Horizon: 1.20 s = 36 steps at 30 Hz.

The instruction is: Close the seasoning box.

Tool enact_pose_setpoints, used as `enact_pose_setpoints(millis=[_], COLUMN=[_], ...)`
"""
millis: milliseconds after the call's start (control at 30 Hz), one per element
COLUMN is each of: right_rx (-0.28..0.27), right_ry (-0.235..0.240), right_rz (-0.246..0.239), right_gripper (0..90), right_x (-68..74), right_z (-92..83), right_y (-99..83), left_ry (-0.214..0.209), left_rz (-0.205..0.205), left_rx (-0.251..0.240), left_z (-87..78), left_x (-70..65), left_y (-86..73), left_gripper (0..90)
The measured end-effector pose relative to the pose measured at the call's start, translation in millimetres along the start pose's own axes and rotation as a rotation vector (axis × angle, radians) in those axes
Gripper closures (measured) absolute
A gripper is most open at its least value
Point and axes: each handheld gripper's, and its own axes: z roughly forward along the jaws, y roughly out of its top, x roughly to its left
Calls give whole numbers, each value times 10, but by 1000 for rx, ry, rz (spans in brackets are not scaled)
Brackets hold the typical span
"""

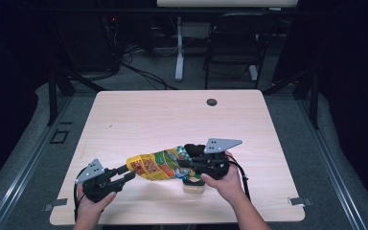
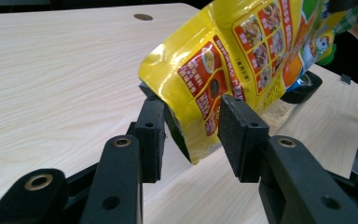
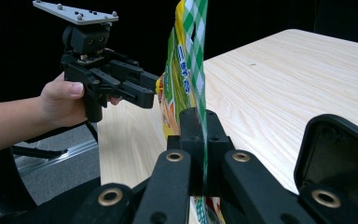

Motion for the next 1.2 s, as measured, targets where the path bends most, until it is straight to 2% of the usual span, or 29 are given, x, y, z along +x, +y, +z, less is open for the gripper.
enact_pose_setpoints(millis=[167, 333, 500, 533, 733, 1200], right_rx=[6, 18, 16, 22, 42, 99], right_ry=[-20, -21, -28, -32, -31, -52], right_rz=[-18, -35, -32, -33, -40, -70], right_gripper=[900, 900, 900, 900, 900, 900], right_x=[34, 69, 68, 63, 60, 140], right_z=[22, 39, 42, 42, 63, 179], right_y=[35, 75, 91, 94, 108, 206], left_ry=[15, 23, 28, 22, 43, 51], left_rz=[-5, -3, 0, 2, -5, -3], left_rx=[-12, -14, -11, -12, -22, -31], left_z=[-55, -82, -86, -100, -129, -142], left_x=[31, 48, 51, 61, 79, 77], left_y=[9, 13, 11, 16, 16, 23], left_gripper=[612, 612, 611, 610, 608, 589])
